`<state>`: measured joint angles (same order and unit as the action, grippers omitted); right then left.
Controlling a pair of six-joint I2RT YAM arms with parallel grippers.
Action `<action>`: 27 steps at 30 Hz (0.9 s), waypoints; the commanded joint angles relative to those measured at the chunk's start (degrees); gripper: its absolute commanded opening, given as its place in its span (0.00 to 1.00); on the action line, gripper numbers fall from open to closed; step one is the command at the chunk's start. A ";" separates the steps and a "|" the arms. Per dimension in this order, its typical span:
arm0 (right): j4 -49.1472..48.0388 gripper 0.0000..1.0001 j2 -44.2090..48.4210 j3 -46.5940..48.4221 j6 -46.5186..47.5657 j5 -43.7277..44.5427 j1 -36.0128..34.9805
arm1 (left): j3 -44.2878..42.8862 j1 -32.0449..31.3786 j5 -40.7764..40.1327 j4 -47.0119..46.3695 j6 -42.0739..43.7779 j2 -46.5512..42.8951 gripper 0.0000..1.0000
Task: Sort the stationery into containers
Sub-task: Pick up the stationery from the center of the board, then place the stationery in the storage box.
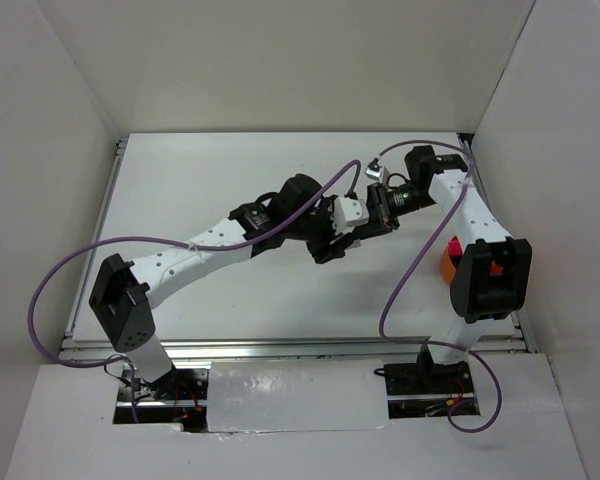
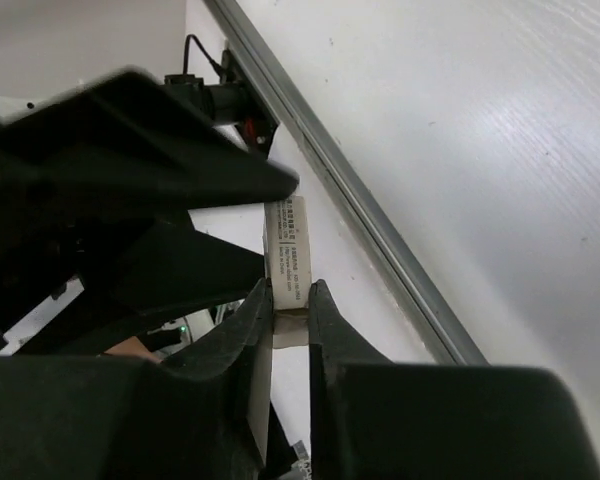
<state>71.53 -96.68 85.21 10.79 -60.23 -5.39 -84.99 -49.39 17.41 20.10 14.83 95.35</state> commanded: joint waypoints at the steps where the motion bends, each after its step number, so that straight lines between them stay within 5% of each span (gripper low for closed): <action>1: 3.00 0.02 2.73 3.11 3.97 -1.12 2.48 | -2.63 -0.10 -2.91 -0.24 -2.17 -1.40 0.72; 2: 5.01 0.01 2.82 3.82 4.76 -0.25 4.75 | -2.81 0.08 -5.08 0.03 -2.35 -1.48 0.86; 5: 9.57 0.00 3.17 8.47 9.32 3.77 11.42 | -3.51 2.27 -4.50 0.38 -3.14 -1.66 0.94; 15: 11.18 0.00 4.84 25.62 37.51 41.37 22.34 | -2.90 9.22 5.79 1.26 -4.54 0.18 0.93; 21: 10.13 0.00 2.56 26.59 51.25 51.15 26.91 | -3.69 10.89 11.49 0.91 -5.69 2.90 0.93; 27: 8.02 0.00 1.94 24.92 64.52 51.79 29.73 | -5.80 14.05 22.91 4.25 -1.03 5.28 0.99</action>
<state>76.23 -95.26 109.80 64.77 -10.83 24.34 -87.90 -37.45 31.66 23.62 11.42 99.94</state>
